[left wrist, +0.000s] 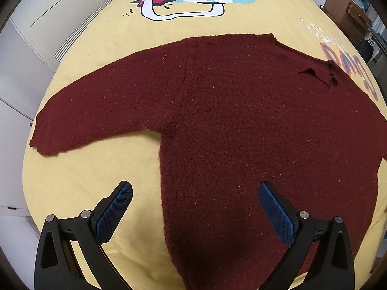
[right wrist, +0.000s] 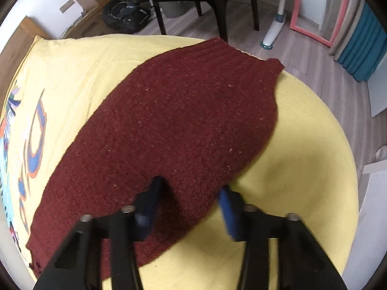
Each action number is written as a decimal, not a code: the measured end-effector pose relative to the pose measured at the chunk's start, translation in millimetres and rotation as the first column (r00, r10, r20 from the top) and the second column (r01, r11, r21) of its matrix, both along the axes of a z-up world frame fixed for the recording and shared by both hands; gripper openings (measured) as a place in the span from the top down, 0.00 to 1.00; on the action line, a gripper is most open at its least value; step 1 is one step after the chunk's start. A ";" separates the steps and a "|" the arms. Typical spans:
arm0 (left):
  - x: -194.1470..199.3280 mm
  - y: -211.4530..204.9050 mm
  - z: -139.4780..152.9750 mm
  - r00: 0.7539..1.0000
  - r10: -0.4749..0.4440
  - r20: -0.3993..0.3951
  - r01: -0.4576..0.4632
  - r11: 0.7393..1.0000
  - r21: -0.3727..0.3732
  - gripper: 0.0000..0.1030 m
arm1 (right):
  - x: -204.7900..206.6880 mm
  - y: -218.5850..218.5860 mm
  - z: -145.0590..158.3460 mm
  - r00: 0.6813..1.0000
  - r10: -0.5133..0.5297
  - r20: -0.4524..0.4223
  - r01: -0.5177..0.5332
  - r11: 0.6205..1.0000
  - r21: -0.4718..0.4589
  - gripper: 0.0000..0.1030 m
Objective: Fold small clothes
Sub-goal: 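Grasp the red sweater's sleeve cuff with the right gripper and lift it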
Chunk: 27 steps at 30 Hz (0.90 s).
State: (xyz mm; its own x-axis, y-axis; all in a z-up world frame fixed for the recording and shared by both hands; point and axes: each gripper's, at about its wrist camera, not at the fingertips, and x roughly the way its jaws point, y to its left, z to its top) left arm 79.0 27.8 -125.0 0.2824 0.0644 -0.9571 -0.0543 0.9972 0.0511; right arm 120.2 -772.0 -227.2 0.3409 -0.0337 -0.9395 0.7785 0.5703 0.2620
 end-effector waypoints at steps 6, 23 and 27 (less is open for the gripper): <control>-1.9 -0.3 -4.4 1.000 -0.009 0.011 0.009 1.000 -0.003 0.01 | 12.6 26.2 53.1 0.986 0.115 0.123 -0.101 0.989 -0.112 0.89; -6.9 13.3 -3.1 0.997 -0.034 0.062 0.036 0.999 -0.027 0.01 | 58.3 267.9 206.5 0.738 0.590 0.328 -0.485 0.801 -0.350 0.89; -0.5 18.8 -0.9 0.997 -0.033 0.076 0.036 0.999 -0.033 0.01 | 71.3 320.2 207.3 0.687 0.642 0.340 -0.547 0.765 -0.340 0.89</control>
